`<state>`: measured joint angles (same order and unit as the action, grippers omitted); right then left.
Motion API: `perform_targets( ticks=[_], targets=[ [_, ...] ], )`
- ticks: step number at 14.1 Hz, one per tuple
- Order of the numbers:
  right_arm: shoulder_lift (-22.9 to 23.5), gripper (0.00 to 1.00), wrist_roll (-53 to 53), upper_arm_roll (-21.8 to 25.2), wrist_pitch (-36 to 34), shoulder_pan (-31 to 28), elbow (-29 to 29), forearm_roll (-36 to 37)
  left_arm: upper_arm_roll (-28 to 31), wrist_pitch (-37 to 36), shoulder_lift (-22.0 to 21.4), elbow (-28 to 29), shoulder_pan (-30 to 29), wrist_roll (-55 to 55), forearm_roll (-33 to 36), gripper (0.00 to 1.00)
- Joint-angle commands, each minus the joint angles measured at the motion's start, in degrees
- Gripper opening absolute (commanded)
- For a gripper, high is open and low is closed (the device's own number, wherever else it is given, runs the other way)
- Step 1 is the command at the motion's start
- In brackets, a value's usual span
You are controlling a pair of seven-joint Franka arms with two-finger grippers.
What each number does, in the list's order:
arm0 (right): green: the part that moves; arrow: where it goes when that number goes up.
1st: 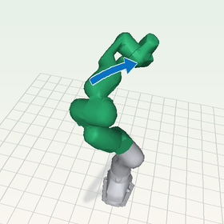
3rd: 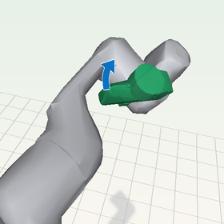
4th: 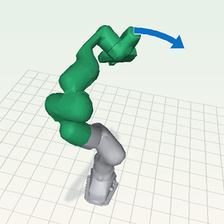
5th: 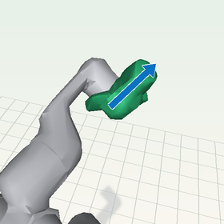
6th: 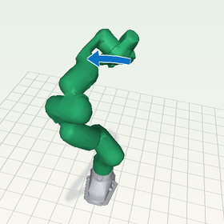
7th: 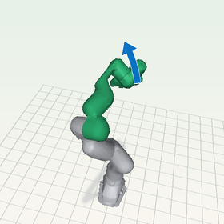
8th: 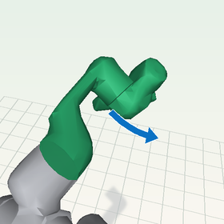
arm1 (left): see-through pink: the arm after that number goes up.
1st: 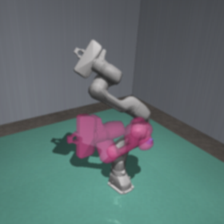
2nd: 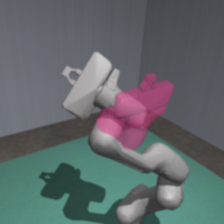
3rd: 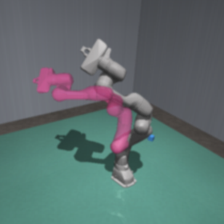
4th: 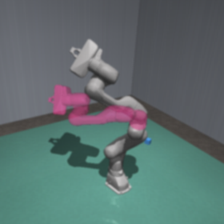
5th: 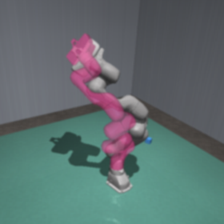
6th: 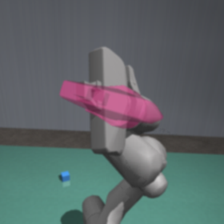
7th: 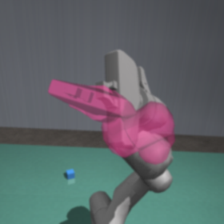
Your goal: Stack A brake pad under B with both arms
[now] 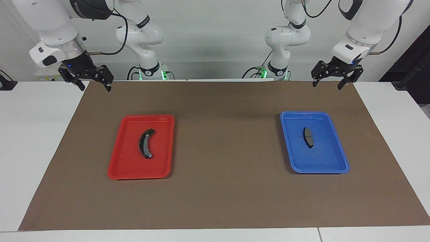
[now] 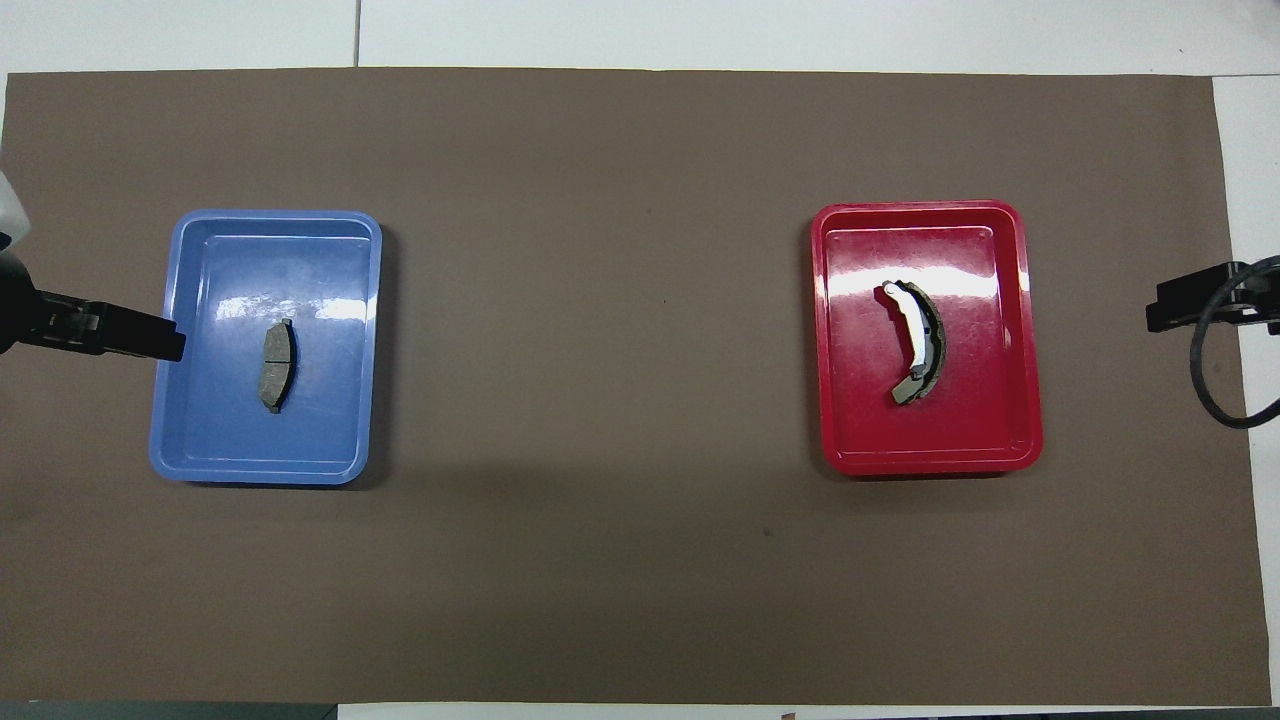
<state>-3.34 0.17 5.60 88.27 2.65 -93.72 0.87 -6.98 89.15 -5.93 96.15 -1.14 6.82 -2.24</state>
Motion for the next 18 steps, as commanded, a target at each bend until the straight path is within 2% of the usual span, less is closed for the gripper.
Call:
perform_targets(
  ticks=[1, 8, 10, 14, 18],
  targets=[
    [0.26, 0.99, -1.76, -0.15, -0.29, -0.28, 0.56, -0.26, -0.4, -0.82, -0.31, 0.44, -0.7, -0.49, 0.75, 1.0],
    [-0.18, 0.99, -2.01, -0.24, -0.2, -0.01, -0.41, -0.17, -0.57, -0.39, -0.22, 0.61, -0.7, -0.58, 0.75, 1.0],
    [-0.18, 0.99, -3.16, -0.33, -0.28, 1.04, -0.41, -0.17, -0.31, 1.71, -0.22, 3.93, -0.7, -0.49, 0.75, 1.0],
    [-0.35, 0.99, -3.78, -0.42, 2.07, 1.39, -1.98, -0.26, 1.36, 14.17, -0.4, 15.09, -0.79, 0.12, 0.84, 0.99],
    [-1.15, 0.99, -3.51, -0.59, 4.11, 1.66, -4.36, -0.26, 2.5, 30.17, 0.74, 26.08, -0.88, 1.53, 0.84, 0.97]
  ],
)
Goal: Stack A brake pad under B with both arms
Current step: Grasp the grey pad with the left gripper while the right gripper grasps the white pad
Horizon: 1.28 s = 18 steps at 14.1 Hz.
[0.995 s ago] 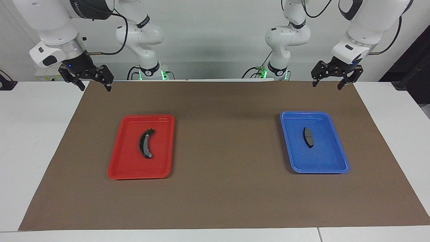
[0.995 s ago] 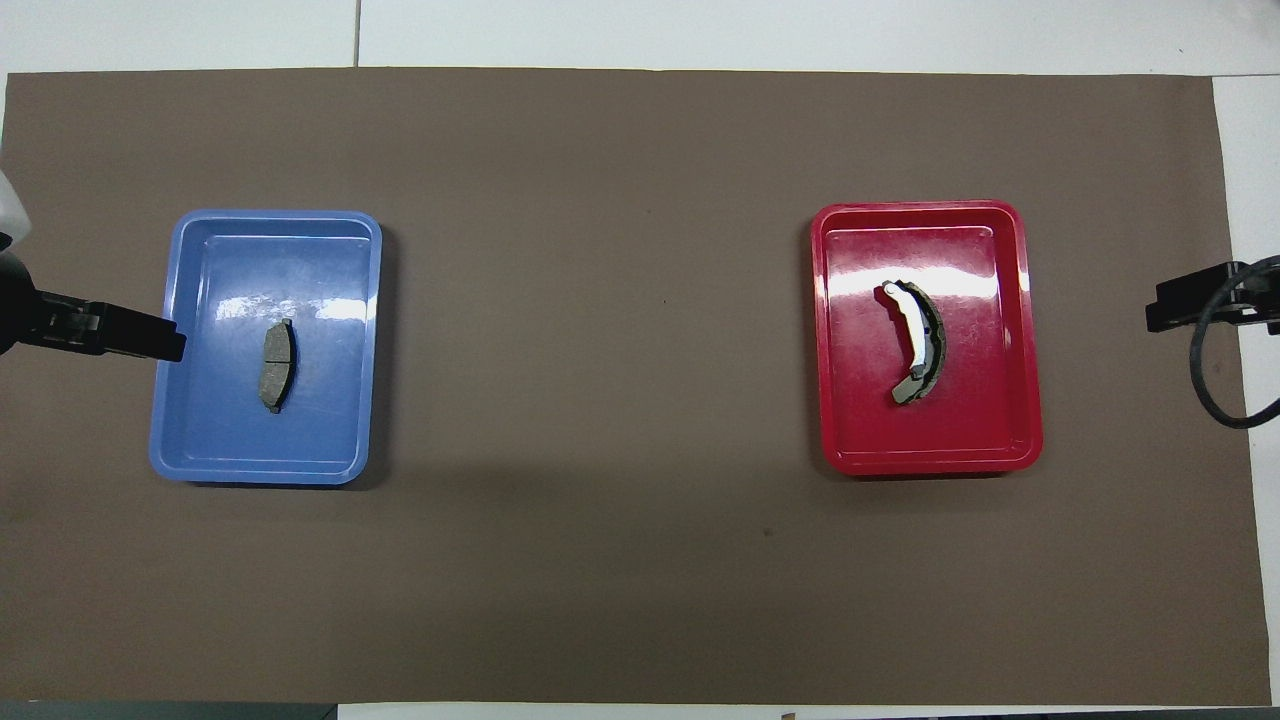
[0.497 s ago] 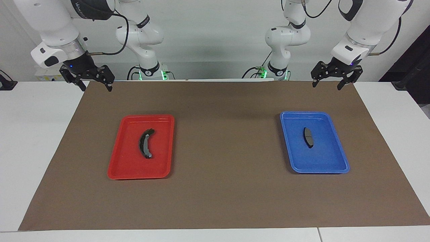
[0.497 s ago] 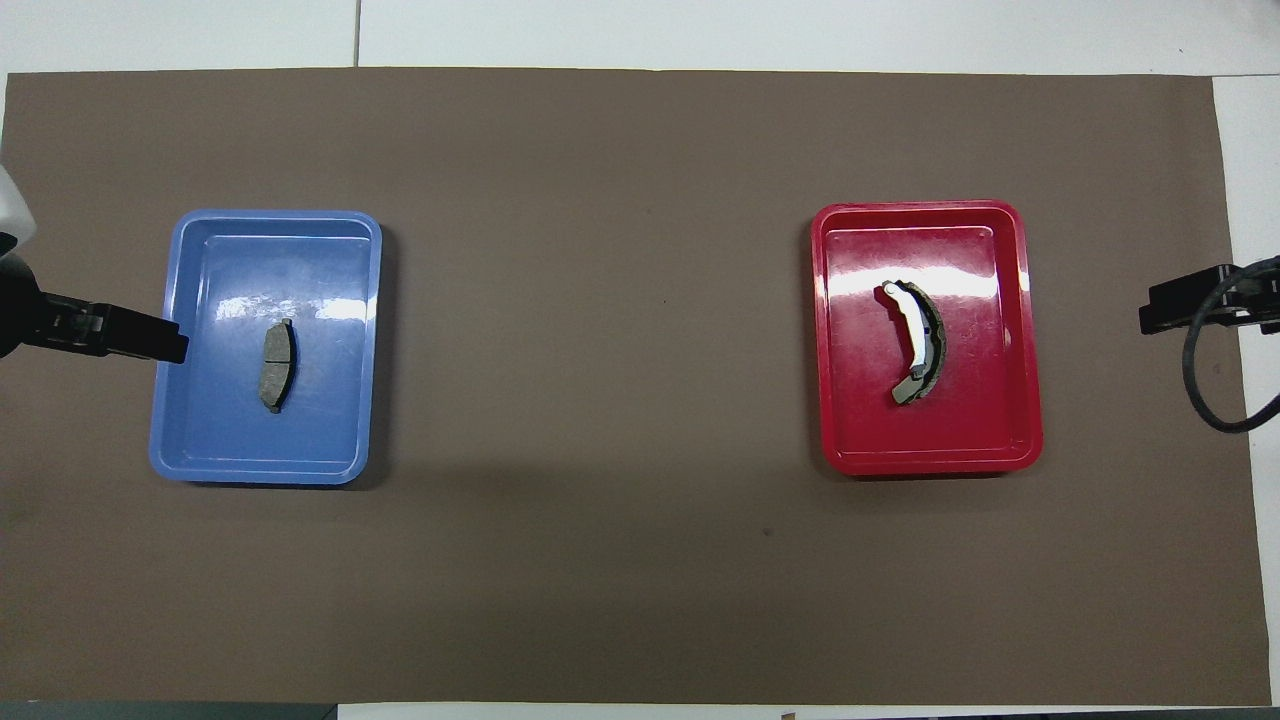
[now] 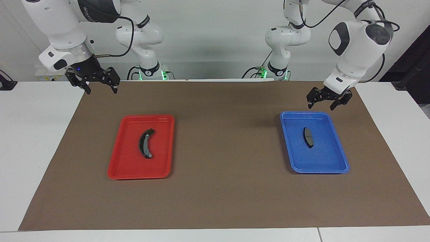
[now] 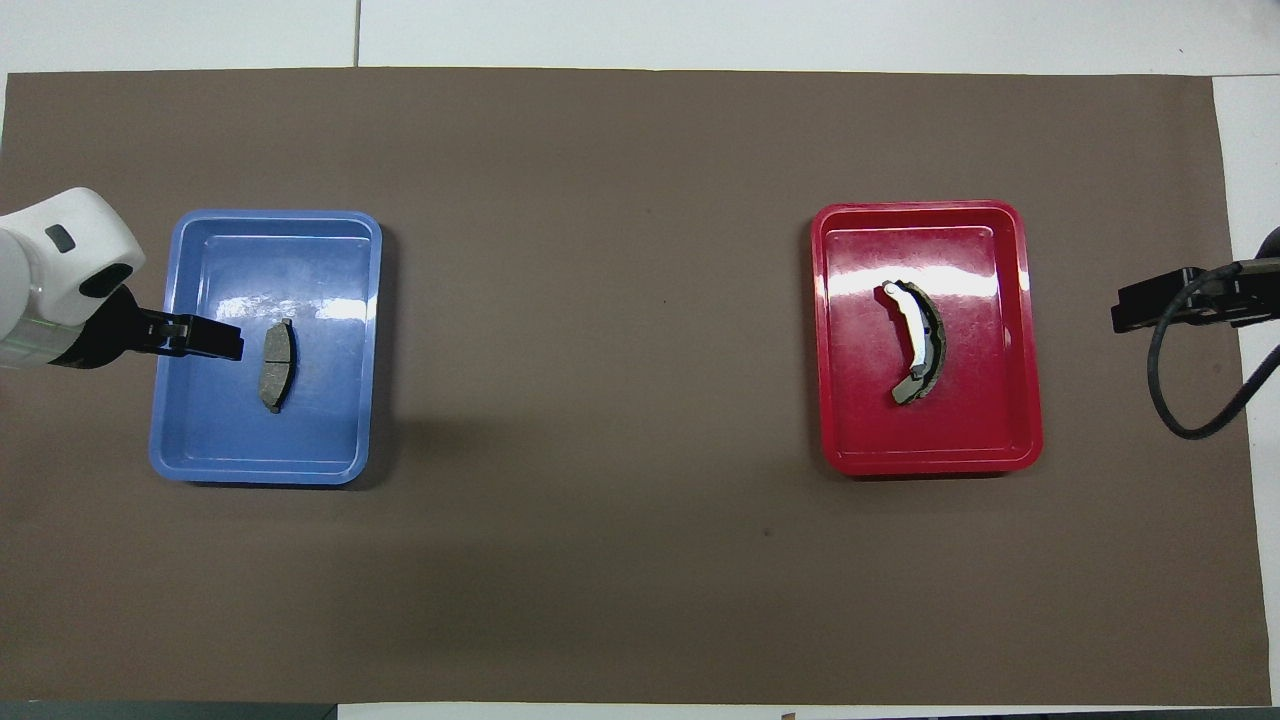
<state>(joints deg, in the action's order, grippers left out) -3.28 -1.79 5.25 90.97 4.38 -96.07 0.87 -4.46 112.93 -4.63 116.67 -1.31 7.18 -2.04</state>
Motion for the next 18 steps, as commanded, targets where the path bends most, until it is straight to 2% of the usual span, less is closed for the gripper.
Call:
perform_targets(
  ticks=[1, 3, 5, 9, 12, 15, 18],
  targets=[
    [-1.03, 0.99, -1.46, -0.24, 1.57, 0.54, -2.37, -0.26, 0.15, 10.6, 0.4, 8.03, -0.72, 1.16, 0.63, 0.97],
    [-0.5, 0.99, -1.11, -0.24, 5.25, 1.42, -5.51, -0.34, 0.24, 19.22, 1.81, 12.86, -0.72, 1.25, 0.72, 0.97],
    [1.51, 0.99, -0.5, -0.24, 11.65, 3.0, -10.0, -0.34, 0.24, 24.25, 3.83, 14.99, -0.98, 1.34, 1.86, 0.97],
    [9.5, 0.99, 3.1, -0.24, 21.77, 5.11, -13.0, -2.88, 0.68, 26.36, 7.52, 15.08, -1.42, 1.6, 3.88, 0.97],
    [10.48, 0.99, 3.28, -0.24, 31.17, 6.08, -19.84, -3.95, 1.21, 28.04, 9.46, 15.08, -1.42, 1.6, 3.88, 0.96],
    [12.94, 0.99, 2.76, -0.24, 34.27, 5.46, -21.53, -3.95, 1.39, 28.66, 11.13, 15.26, -1.42, 1.6, 3.88, 0.95],
    [16.45, 0.91, 3.11, -0.24, 35.93, 5.38, -21.62, -4.12, 1.39, 30.33, 12.27, 15.96, -1.42, 1.34, 3.88, 0.93]
  ],
)
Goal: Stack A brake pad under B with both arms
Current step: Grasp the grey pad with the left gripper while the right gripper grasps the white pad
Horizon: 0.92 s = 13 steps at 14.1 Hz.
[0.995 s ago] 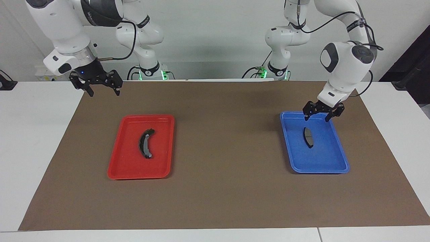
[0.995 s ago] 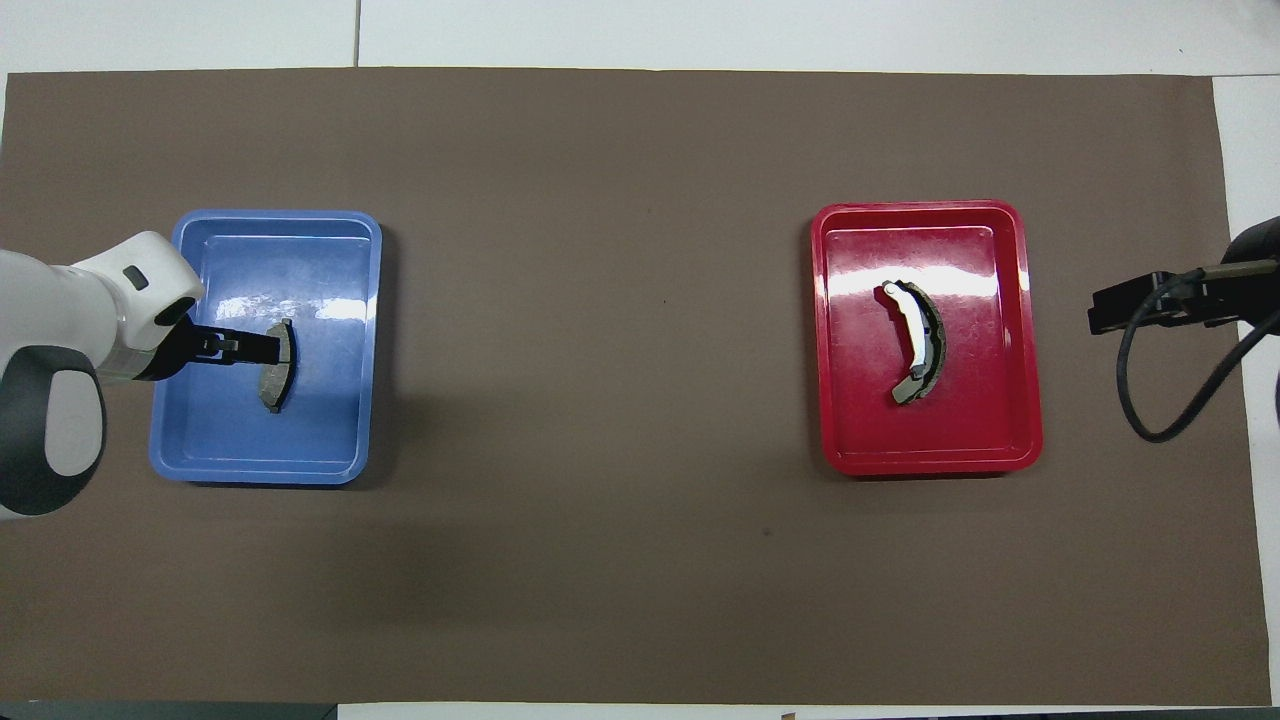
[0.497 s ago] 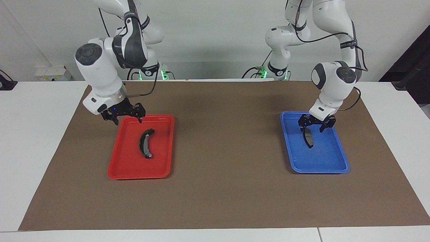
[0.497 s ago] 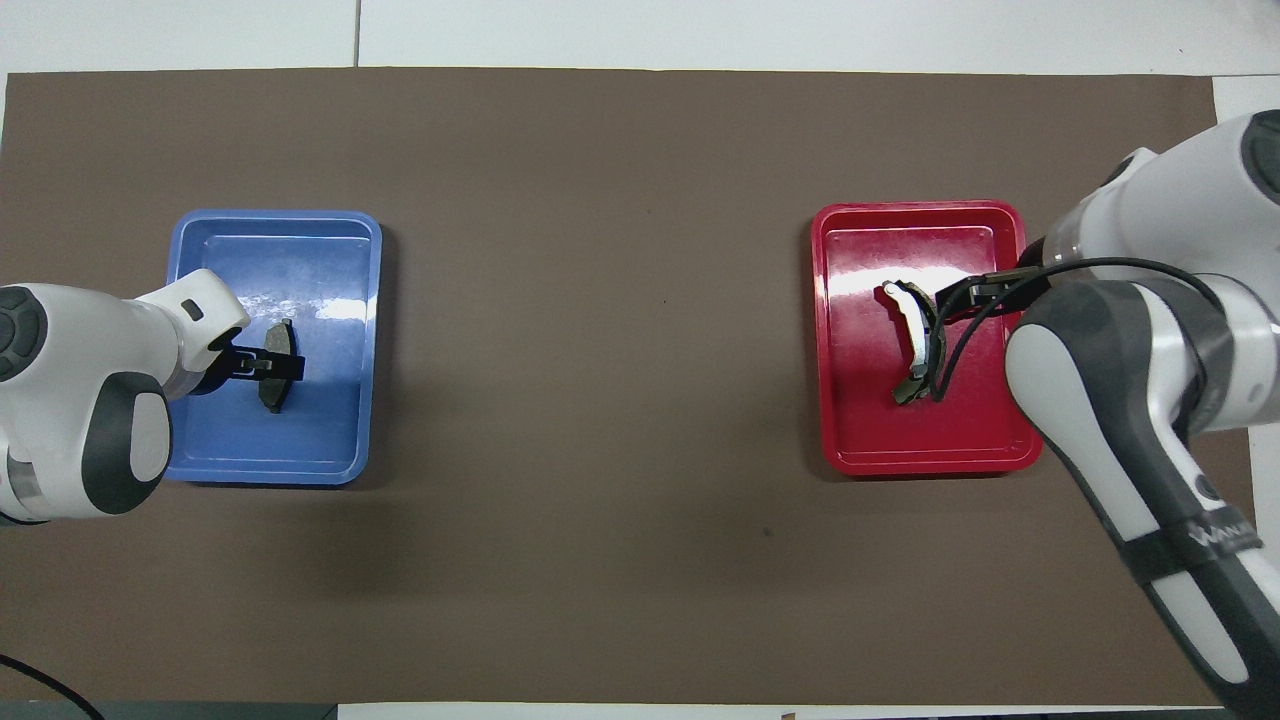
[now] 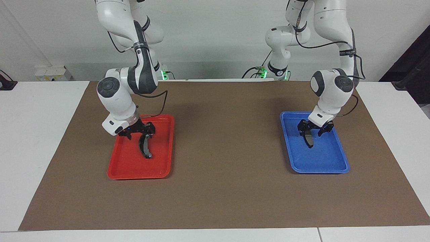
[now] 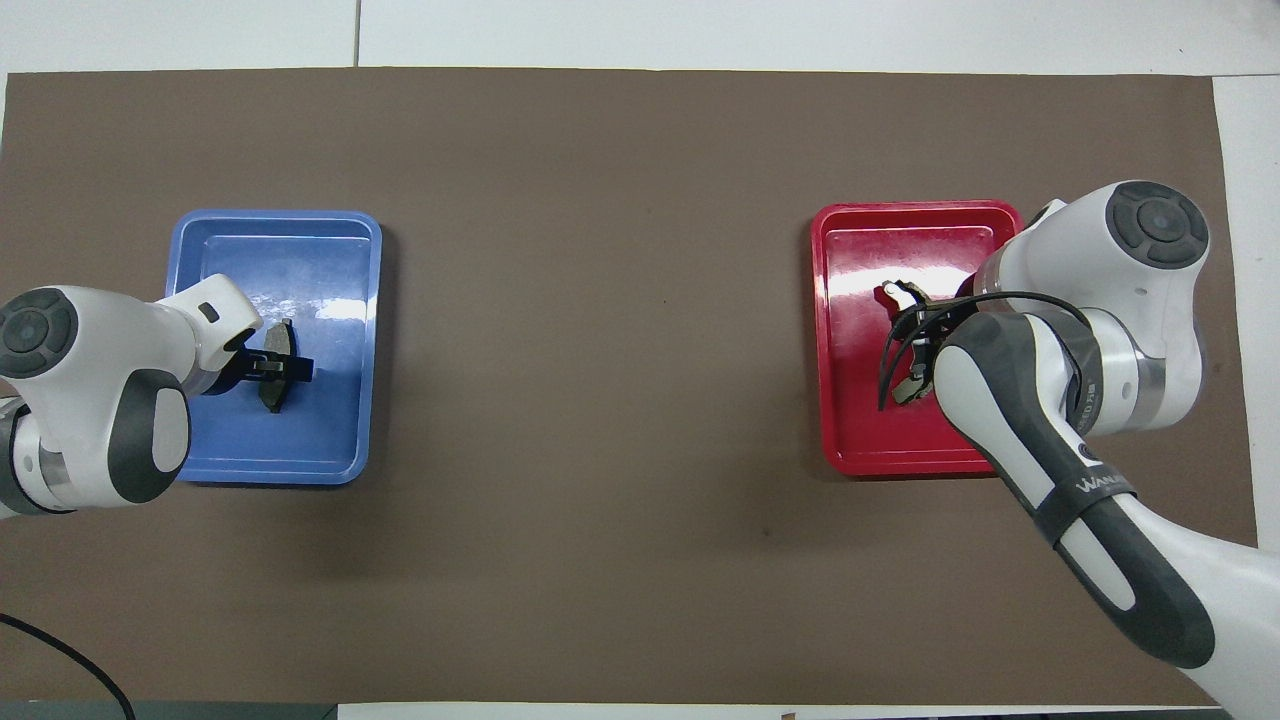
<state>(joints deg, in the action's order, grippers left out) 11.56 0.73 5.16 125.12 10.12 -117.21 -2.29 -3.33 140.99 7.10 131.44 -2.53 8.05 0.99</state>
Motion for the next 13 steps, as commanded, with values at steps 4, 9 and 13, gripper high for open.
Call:
perform_targets(
  ticks=[4, 9, 13],
  targets=[
    [3.12, 0.82, 0.94, -0.15, 2.49, 0.25, -0.73, -1.05, 0.25, 1.83, 0.55, 1.18, -0.19, 0.56, 0.85, 0.58],
    [3.12, 0.64, 0.32, -0.15, 2.4, -0.28, -1.26, -1.05, 0.34, 1.39, 0.55, 1.1, -0.11, 0.65, 0.85, 0.01],
    [3.12, 0.57, 0.32, -0.07, 2.49, -0.28, -1.44, -0.97, 0.34, 0.52, 0.11, -0.56, 0.07, 0.12, 0.85, 0.01]
  ],
)
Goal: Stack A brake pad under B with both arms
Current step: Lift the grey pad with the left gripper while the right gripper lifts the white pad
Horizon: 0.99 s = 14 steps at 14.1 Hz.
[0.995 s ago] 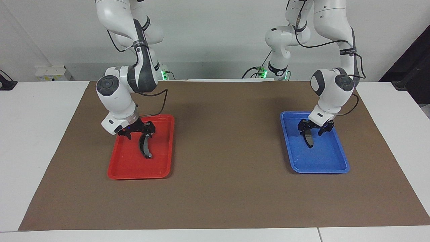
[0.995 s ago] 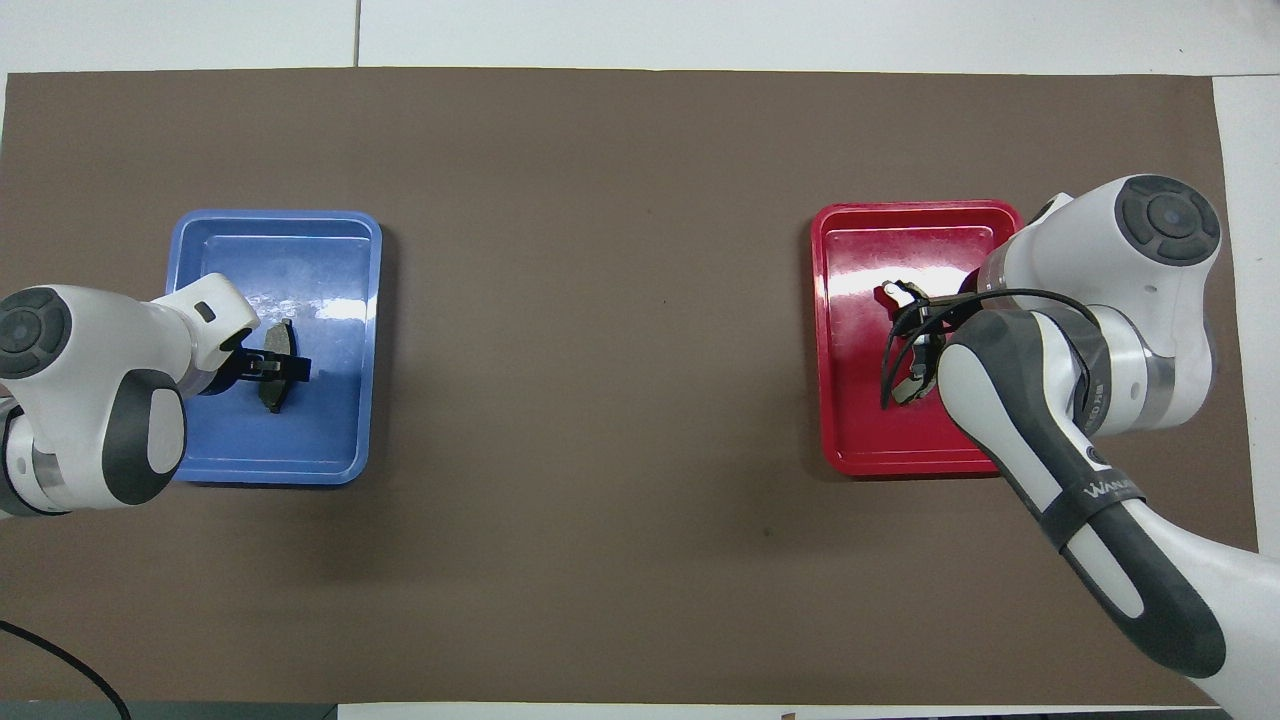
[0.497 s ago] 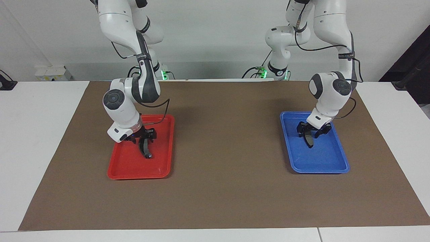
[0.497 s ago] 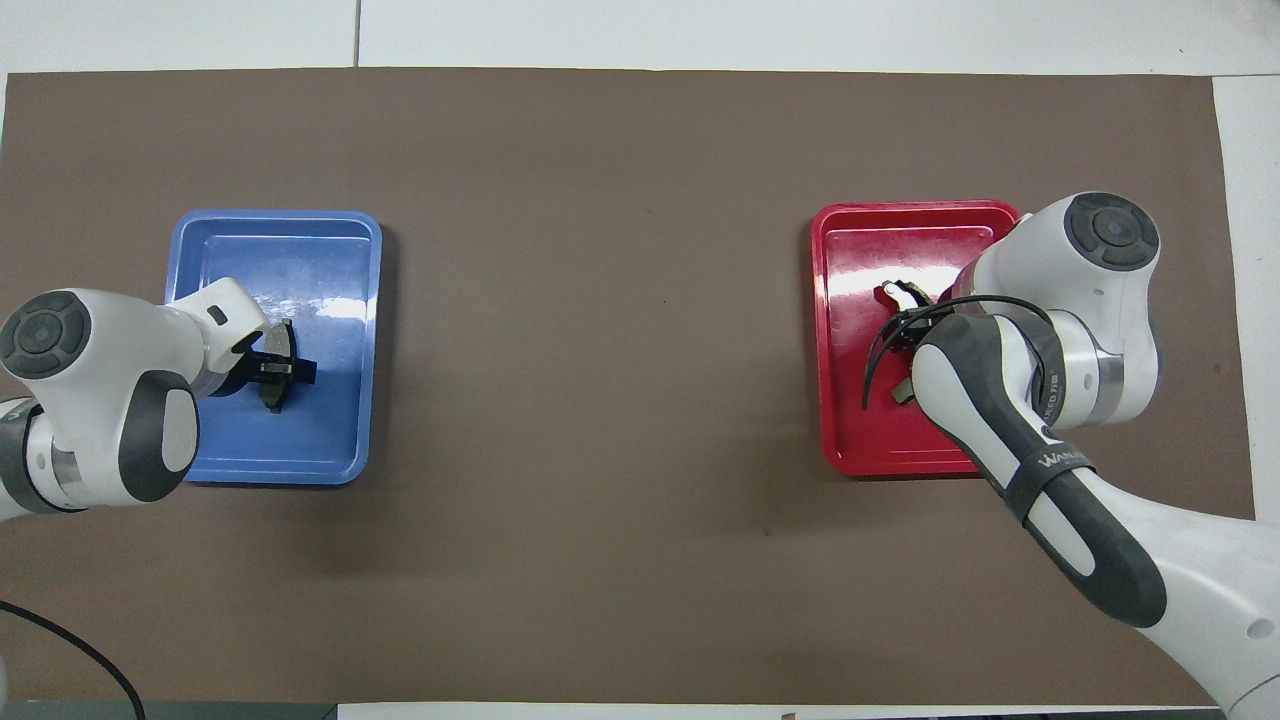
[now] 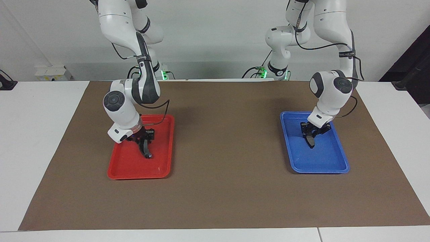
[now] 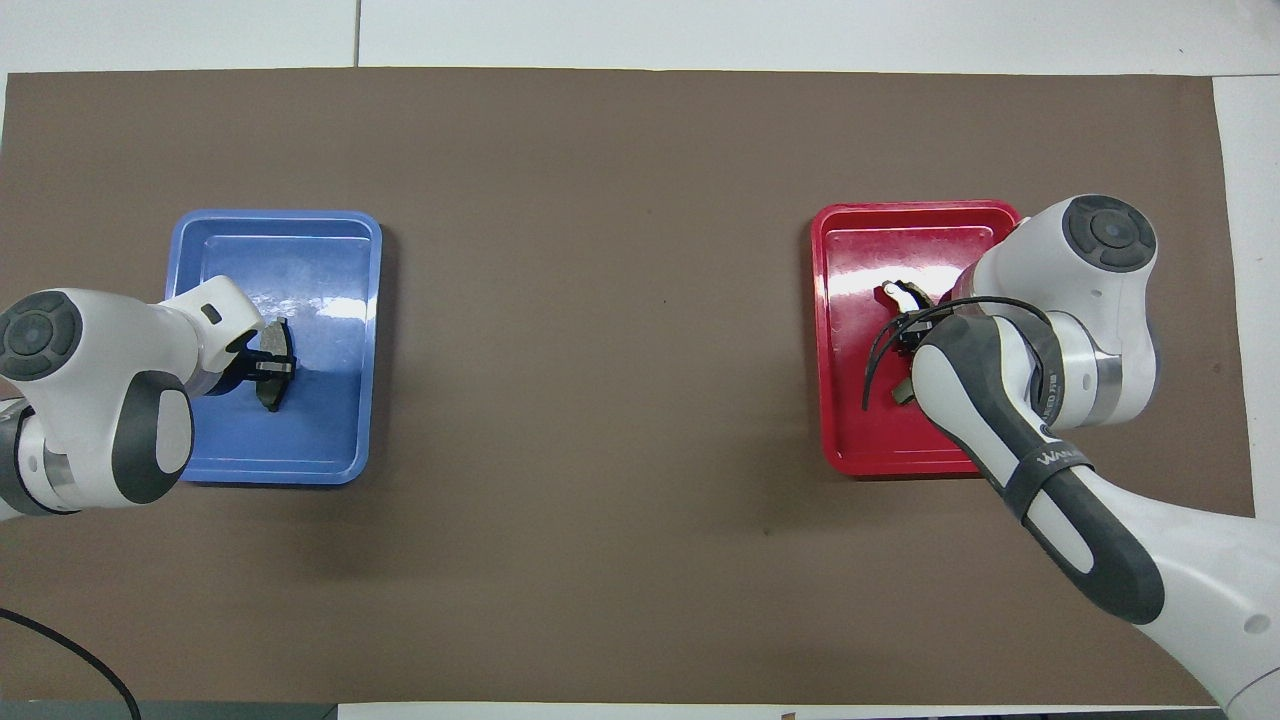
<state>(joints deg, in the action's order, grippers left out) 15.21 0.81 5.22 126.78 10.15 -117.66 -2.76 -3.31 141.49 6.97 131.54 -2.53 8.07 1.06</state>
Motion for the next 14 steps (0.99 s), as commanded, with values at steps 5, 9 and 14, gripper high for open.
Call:
perform_targets(
  ticks=[5, 9, 14],
  targets=[
    [-0.62, 0.49, 0.07, -0.12, 1.01, -0.3, -1.52, -0.49, -0.65, -16.92, -0.37, -14.26, 0.59, -1.38, 0.35, 0.01],
    [-0.62, 0.1, -0.1, -0.12, 0.05, -0.39, -0.82, -0.49, -10.98, -25.29, -0.2, -22.1, 0.77, -17.51, 0.7, 0.01],
    [-1.14, 0.02, -0.19, -0.12, -5.13, -0.3, 4.71, -0.4, -26.46, -24.51, 0.24, -23.61, 0.94, -38.45, 3.78, 0.01]
  ],
)
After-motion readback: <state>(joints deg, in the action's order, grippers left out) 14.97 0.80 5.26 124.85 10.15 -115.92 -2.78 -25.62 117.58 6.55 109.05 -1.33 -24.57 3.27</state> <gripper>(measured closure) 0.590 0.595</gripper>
